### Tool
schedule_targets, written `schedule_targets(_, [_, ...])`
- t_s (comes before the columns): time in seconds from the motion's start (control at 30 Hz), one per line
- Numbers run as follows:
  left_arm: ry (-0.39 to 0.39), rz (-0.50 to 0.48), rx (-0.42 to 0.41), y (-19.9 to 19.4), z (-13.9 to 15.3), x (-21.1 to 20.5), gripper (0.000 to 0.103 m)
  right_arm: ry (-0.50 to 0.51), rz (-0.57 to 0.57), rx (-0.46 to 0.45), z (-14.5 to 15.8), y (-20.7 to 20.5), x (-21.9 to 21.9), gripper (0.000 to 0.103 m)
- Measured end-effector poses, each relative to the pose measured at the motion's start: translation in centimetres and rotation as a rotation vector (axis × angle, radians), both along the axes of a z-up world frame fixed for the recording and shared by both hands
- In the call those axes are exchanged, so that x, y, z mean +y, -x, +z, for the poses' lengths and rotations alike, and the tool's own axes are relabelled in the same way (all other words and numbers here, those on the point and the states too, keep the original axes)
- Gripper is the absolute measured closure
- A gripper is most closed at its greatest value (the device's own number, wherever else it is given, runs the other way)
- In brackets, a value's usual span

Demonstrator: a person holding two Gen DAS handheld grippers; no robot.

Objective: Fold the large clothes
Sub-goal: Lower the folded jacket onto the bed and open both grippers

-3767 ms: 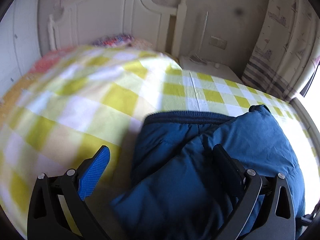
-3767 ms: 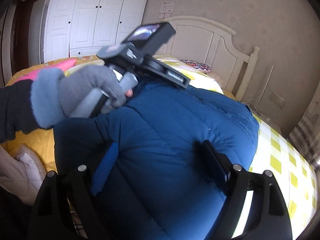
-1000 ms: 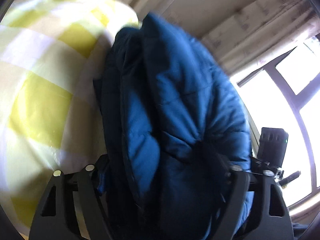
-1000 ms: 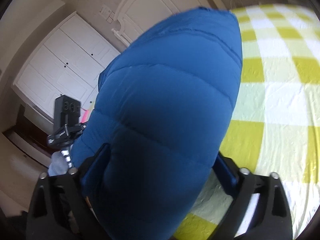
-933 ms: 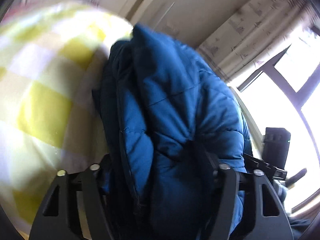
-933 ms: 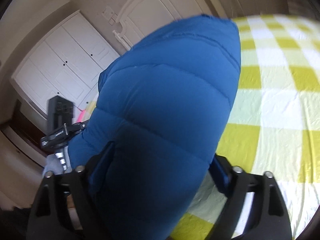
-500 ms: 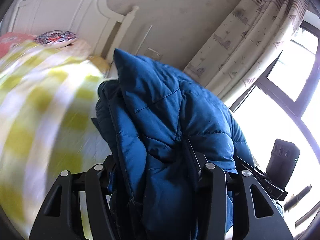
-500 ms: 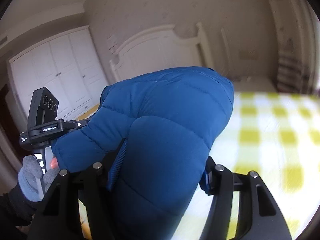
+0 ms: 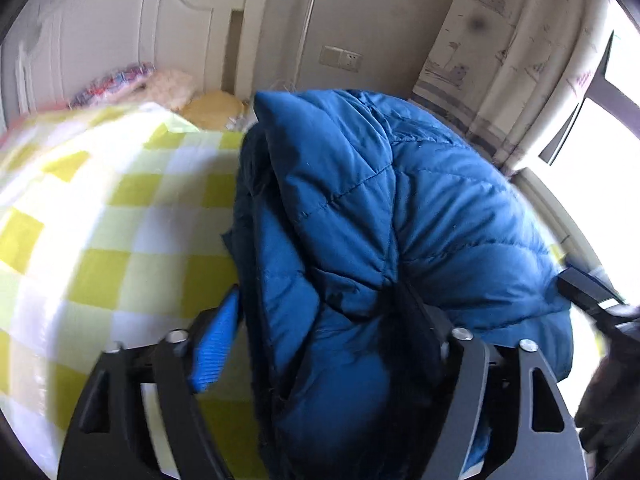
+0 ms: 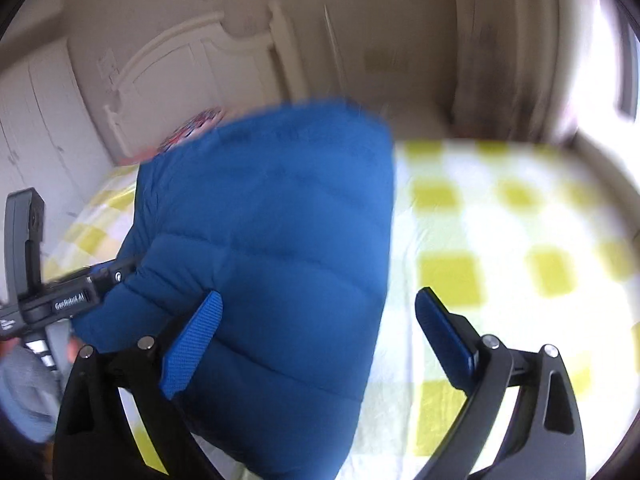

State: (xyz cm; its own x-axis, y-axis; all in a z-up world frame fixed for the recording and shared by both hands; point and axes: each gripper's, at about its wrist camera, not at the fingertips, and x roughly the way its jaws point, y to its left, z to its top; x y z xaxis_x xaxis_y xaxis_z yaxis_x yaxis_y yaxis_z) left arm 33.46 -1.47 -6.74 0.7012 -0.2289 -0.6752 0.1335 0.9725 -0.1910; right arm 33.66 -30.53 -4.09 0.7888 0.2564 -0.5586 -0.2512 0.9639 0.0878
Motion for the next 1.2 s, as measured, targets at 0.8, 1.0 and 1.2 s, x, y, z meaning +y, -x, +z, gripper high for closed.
schedule_targets(0.8, [-0.330, 0.097, -0.139, 8.8, 4.0, -1.0, 0.007, 0.115, -0.001, -0.099, -0.2, 9.3, 4.0, 0.003])
schedule_targets(1.0, [-0.373, 0.210, -0.287, 16.0, 7.8, -1.9, 0.004, 0.053, -0.034, -0.211, 3.5, 16.2, 2.7, 0.003])
schedule_targets(1.2, [-0.302, 0.192, -0.348, 20.0, 10.4, -2.8, 0.004, 0.080, -0.034, -0.289, 6.0, 20.0, 2.5, 0.003])
